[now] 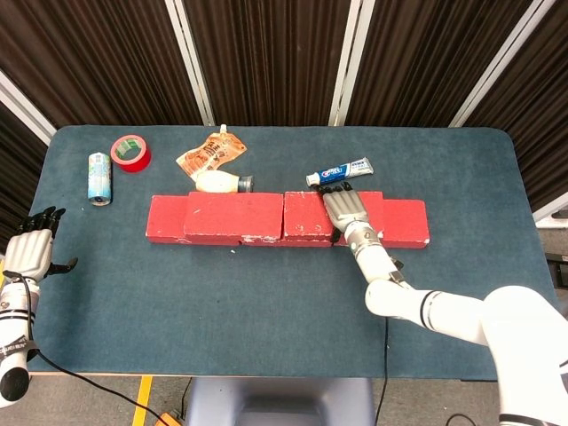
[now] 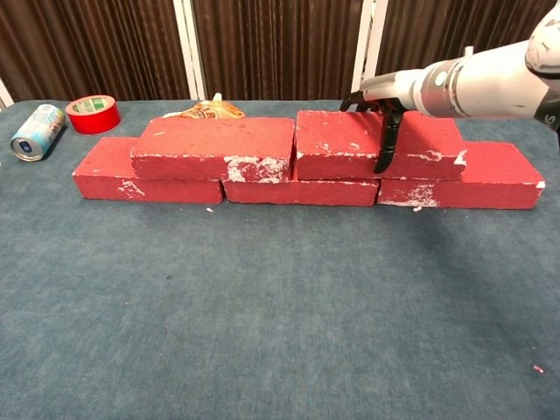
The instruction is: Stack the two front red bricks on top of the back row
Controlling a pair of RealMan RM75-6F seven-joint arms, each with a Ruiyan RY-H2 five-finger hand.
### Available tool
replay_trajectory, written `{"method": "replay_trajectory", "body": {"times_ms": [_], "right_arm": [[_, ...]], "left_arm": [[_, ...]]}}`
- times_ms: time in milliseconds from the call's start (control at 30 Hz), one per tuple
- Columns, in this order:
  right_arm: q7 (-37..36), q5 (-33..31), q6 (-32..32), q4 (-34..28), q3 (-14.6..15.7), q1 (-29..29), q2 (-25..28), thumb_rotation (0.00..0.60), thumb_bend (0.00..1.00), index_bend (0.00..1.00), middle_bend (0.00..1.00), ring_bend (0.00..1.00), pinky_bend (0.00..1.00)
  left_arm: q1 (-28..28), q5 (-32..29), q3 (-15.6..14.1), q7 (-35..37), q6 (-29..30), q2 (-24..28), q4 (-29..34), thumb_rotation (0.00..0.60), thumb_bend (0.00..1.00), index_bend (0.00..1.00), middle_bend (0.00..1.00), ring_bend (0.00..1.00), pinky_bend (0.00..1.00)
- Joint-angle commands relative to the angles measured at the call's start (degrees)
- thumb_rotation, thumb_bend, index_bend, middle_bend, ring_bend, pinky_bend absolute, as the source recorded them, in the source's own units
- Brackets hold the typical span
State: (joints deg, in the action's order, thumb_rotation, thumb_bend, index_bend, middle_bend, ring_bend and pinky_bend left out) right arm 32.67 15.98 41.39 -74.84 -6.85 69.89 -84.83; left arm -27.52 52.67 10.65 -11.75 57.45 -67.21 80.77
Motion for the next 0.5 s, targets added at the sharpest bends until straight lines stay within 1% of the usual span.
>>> {"method": "replay_trajectory", "body": {"times_ms": [33,167,433,500], "right_arm": [[0.3,-0.4,0.3,-0.1,0.1,0.2,-0.1,0.6,0.14,0.15,0.31,0.19,0.0],[0.6,-1.0,0.7,-0.3,-0.1,0.4,-0.1,0.6,0.11,0.14,0.29,0.16,0.0],[1.3,-1.7,0.7,-0.1,-0.2,0.7,-0.4,0.6,0.11,0.13,0.28,0.15,0.0],[1.4,-1.9,0.6,0.0,-0.2,0.8,-0.5,0.6,0.09,0.13,0.28,0.15,0.0]], "left_arm": [[0.1,0.0,-0.1,0.0,0.0,0.0,0.0,0.6,0.26,0.0,0.0,0.0,0.02],[0.1,0.0,-0.1,0.0,-0.1,0.1,0.2,0.6,0.26,0.0,0.0,0.0,0.02],[-0.2,-0.6,0.1,-0.6,-0.4,0.3,0.3,0.6,0.26,0.0,0.0,0.0,0.02],[-0.2,-0.7,0.1,-0.7,-0.5,0.3,0.3,0.6,0.26,0.0,0.0,0.0,0.02]]}}
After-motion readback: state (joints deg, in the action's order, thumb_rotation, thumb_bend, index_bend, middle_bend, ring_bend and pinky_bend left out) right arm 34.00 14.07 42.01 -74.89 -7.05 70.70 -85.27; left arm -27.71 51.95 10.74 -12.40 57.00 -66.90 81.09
